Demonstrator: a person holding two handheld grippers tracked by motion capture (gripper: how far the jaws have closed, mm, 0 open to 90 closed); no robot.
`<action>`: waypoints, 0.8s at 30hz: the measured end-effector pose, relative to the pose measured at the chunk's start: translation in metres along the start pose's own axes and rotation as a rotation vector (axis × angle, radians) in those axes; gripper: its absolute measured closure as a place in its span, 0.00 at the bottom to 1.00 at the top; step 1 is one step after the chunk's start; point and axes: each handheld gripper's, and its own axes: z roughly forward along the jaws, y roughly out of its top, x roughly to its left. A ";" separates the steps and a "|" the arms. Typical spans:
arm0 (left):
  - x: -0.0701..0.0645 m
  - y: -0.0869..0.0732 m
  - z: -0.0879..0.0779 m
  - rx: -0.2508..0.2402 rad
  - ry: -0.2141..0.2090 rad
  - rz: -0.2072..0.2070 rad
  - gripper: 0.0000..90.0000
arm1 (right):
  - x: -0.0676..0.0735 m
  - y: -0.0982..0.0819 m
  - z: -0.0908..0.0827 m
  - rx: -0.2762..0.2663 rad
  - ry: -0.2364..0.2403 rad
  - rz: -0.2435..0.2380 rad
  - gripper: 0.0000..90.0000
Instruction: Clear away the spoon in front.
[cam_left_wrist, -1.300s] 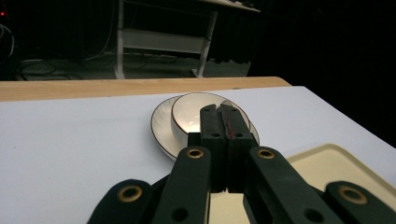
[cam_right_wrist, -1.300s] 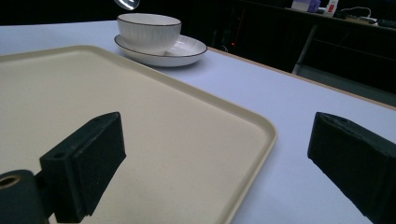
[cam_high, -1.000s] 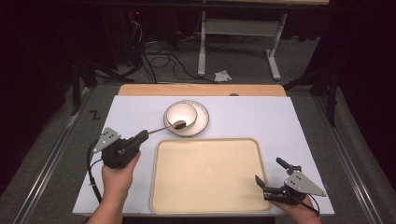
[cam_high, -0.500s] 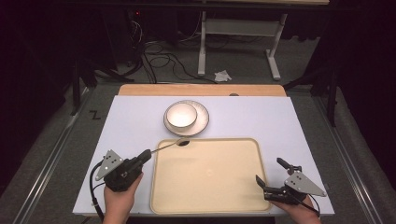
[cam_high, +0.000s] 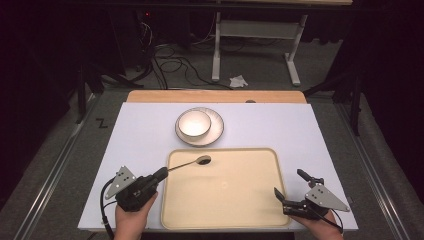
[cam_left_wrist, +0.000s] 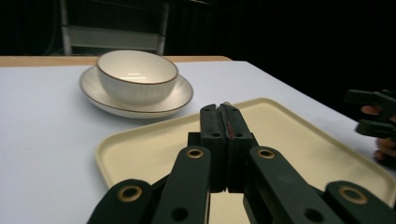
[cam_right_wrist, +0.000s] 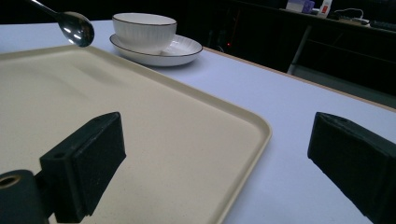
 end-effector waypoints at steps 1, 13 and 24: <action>-0.001 -0.001 0.001 0.005 -0.014 -0.011 1.00 | 0.000 0.000 0.000 0.000 0.000 -0.001 0.05; -0.005 -0.013 0.023 0.086 -0.138 -0.072 1.00 | -0.001 -0.001 0.002 0.010 0.008 0.001 0.05; -0.010 -0.021 0.037 0.130 -0.194 -0.121 1.00 | -0.001 -0.001 0.001 0.004 0.012 -0.001 0.05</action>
